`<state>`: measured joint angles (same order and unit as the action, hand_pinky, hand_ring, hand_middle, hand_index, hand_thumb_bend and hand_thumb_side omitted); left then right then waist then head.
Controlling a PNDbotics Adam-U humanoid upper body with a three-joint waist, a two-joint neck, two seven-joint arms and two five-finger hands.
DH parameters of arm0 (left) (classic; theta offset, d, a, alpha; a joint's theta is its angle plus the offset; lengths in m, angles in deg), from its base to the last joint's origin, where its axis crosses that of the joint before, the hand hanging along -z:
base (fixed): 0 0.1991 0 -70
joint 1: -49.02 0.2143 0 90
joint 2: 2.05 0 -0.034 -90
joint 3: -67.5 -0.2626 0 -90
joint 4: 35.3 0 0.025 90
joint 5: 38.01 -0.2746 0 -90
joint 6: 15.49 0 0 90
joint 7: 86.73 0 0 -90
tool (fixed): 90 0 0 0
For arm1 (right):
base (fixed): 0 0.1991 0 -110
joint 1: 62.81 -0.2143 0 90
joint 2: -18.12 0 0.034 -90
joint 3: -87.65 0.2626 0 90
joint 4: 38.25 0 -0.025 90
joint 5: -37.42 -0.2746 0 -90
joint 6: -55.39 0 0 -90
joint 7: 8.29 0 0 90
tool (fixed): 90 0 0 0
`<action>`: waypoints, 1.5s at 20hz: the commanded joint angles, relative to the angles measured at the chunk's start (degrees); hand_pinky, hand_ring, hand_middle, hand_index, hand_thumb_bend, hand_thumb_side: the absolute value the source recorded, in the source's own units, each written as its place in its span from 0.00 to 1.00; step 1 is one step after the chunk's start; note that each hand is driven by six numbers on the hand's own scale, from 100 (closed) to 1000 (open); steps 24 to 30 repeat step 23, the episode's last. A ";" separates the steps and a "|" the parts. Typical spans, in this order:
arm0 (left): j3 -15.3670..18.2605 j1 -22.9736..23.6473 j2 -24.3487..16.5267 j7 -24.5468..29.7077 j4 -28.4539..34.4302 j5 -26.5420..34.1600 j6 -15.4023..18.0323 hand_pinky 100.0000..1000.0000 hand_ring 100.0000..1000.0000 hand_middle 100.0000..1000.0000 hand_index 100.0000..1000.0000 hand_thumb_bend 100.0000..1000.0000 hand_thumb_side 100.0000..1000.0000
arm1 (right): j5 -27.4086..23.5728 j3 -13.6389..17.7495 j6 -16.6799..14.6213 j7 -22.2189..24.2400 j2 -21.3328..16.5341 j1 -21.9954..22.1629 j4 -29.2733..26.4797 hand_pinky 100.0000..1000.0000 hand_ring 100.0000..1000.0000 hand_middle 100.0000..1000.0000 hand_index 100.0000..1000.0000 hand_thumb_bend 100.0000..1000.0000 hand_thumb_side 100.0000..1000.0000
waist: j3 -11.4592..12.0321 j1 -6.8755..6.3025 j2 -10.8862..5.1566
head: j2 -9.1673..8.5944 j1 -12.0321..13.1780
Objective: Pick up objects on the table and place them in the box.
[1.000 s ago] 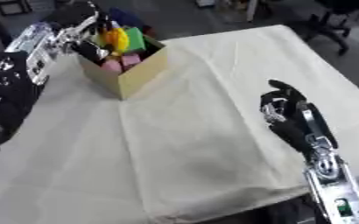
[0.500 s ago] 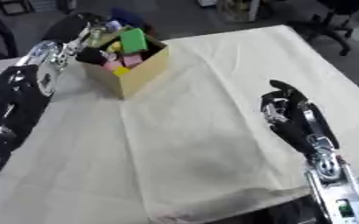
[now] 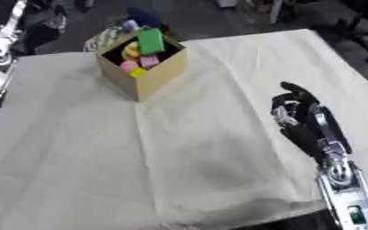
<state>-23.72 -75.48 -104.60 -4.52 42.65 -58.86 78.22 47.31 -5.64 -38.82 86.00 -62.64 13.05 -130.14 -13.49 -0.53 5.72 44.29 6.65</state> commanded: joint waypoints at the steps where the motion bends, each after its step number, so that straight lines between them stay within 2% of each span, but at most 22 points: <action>1: 2.47 5.27 -4.18 -2.19 12.16 8.04 0.53 0.68 0.67 0.61 0.75 0.00 0.41 | -0.29 0.55 -0.04 -0.49 -0.48 -0.81 -1.25 0.54 0.56 0.62 0.89 0.00 0.49 | 0.56 0.08 -0.28 | -0.17 1.46; 5: 5.79 14.61 -2.30 -4.80 20.47 11.39 0.12 0.67 0.65 0.59 0.73 0.00 0.47 | -0.46 0.53 -0.14 -0.79 -0.28 -1.07 -1.51 0.54 0.55 0.61 0.89 0.00 0.49 | 1.41 -0.01 0.26 | -0.17 5.34; 8: 7.44 19.66 0.44 -6.71 23.43 12.05 -0.38 0.67 0.65 0.59 0.73 0.00 0.50 | -0.64 0.55 -0.18 -1.03 -0.21 -1.22 -1.66 0.54 0.55 0.61 0.89 0.00 0.49 | 1.65 0.05 0.74 | -0.17 8.19; 10: 8.33 22.30 2.73 -7.72 24.78 12.06 -0.48 0.66 0.64 0.58 0.73 0.00 0.53 | -0.76 0.57 -0.18 -1.20 -0.11 -1.24 -1.74 0.54 0.55 0.61 0.89 0.00 0.49 | 1.82 0.14 0.98 | -0.17 9.02; 14: 9.57 26.12 6.95 -8.39 26.10 11.67 -0.40 0.66 0.65 0.58 0.73 0.00 0.59 | -0.87 0.63 -0.21 -1.47 -0.03 -1.53 -1.84 0.54 0.55 0.61 0.89 0.00 0.49 | 2.05 0.37 1.50 | -0.17 9.20; 20: 9.86 28.94 10.91 -8.32 25.30 13.09 0.01 0.65 0.63 0.57 0.72 0.00 0.66 | -0.98 0.59 -0.25 -1.91 0.32 -1.67 -1.99 0.53 0.55 0.60 0.88 0.00 0.49 | 2.12 0.52 1.84 | -0.17 8.14; 23: 9.36 29.92 11.78 -8.18 24.03 14.56 0.20 0.65 0.63 0.57 0.72 0.00 0.68 | -1.00 0.51 -0.26 -1.91 0.44 -1.76 -2.01 0.53 0.54 0.60 0.88 0.00 0.49 | 1.95 0.62 2.00 | -0.17 7.38; 30: 9.36 29.92 11.78 -8.18 24.03 14.56 0.20 0.65 0.63 0.57 0.72 0.00 0.68 | -1.00 0.51 -0.26 -1.91 0.44 -1.76 -2.01 0.53 0.54 0.60 0.88 0.00 0.49 | 1.95 0.62 2.00 | -0.17 7.38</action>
